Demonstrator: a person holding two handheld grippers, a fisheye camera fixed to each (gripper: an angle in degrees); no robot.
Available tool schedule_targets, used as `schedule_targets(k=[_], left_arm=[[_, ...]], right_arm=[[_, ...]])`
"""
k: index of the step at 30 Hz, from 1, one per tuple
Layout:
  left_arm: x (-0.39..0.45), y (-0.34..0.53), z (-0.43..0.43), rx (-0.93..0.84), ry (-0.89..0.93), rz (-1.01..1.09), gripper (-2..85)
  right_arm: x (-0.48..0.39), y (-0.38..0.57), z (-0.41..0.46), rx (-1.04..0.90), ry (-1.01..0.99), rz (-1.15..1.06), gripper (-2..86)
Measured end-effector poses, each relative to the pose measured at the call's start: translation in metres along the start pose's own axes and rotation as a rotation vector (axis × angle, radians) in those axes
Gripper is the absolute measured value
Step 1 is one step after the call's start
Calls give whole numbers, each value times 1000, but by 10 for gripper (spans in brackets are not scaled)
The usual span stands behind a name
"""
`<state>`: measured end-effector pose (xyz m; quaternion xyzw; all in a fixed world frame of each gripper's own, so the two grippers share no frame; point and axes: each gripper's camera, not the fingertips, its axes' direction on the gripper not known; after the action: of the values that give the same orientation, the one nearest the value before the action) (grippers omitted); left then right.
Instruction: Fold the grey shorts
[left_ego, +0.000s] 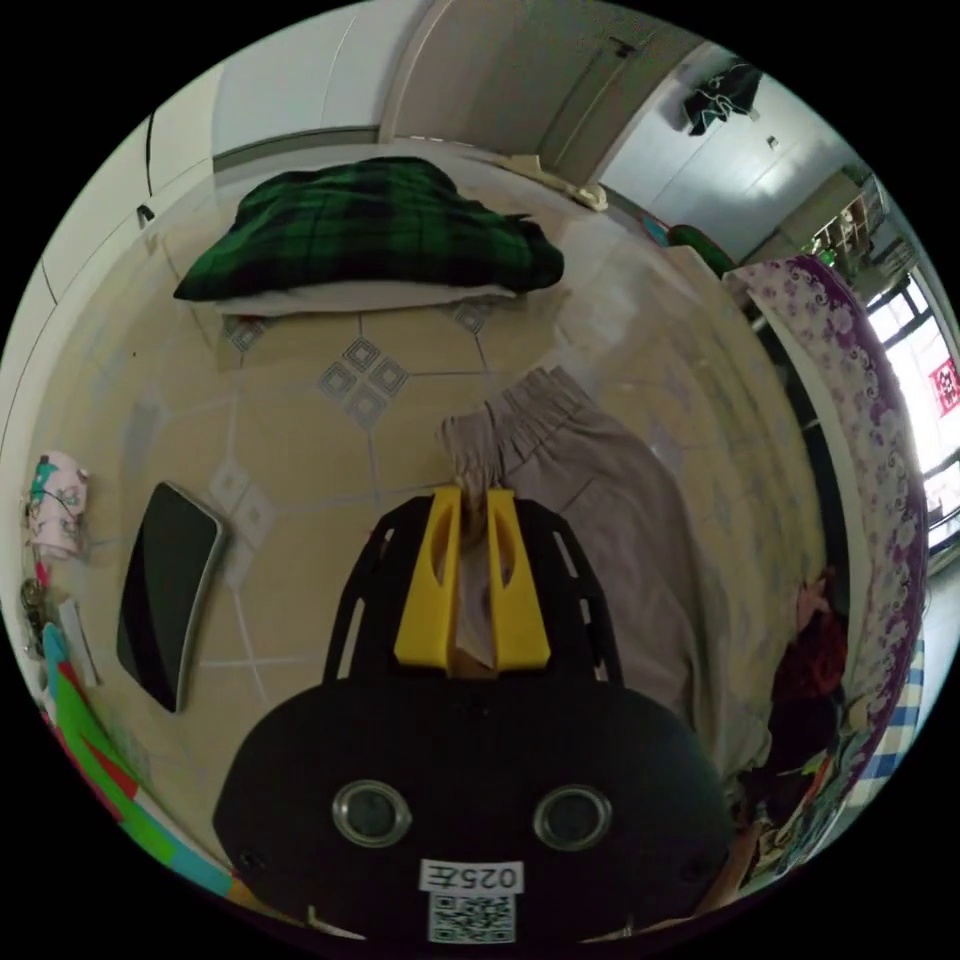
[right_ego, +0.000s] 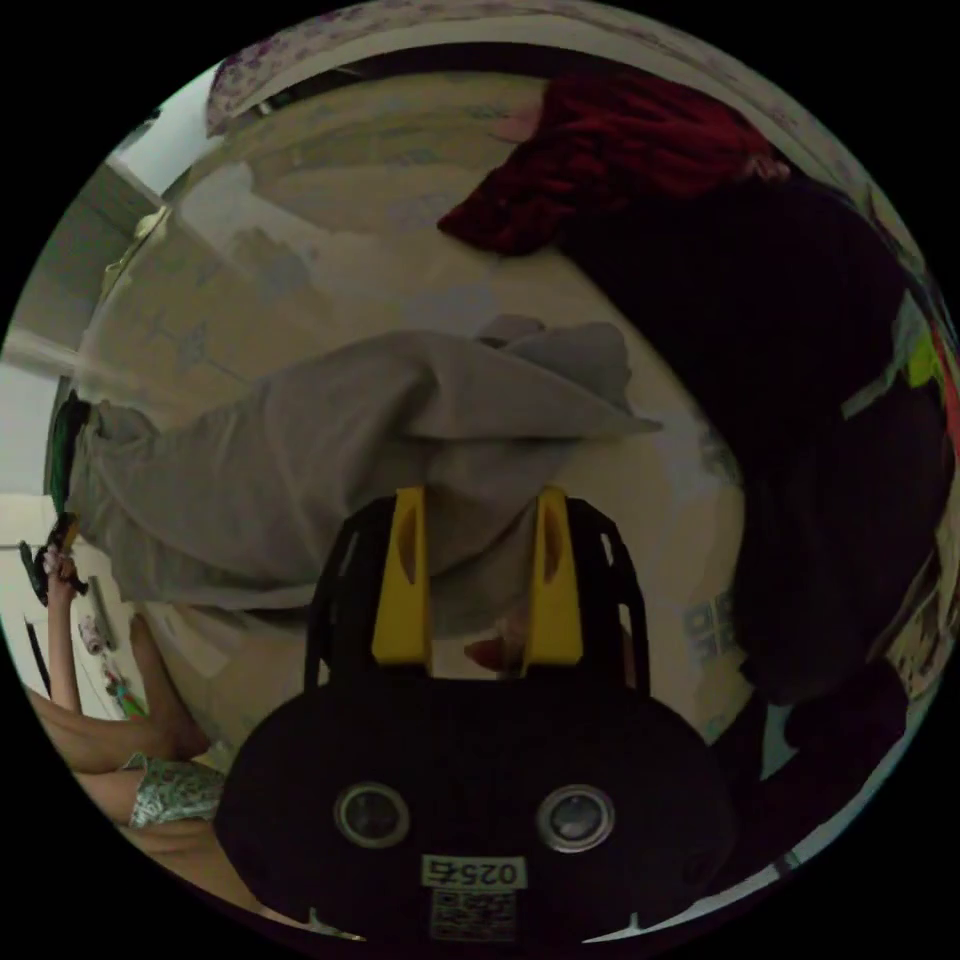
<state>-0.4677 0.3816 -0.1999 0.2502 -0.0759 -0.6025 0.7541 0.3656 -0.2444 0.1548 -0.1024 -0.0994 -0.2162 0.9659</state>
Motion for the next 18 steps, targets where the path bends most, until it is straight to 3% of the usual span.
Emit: schedule_targets(k=[1, 8, 13, 18], left_arm=[[3, -2, -7, 44, 43, 16, 0], [78, -90, -58, 66, 393, 128, -3], [124, -132, -123, 105, 550, 159, -3], [103, -130, -160, 4, 771, 126, 0]], right_arm=[[-1, -6, 0, 25, -58, 24, 47], [51, -61, -104, 251, -487, 66, 36], [33, -49, -244, 474, -338, -42, 37], [23, 6, -310, 496, -151, -65, 45]])
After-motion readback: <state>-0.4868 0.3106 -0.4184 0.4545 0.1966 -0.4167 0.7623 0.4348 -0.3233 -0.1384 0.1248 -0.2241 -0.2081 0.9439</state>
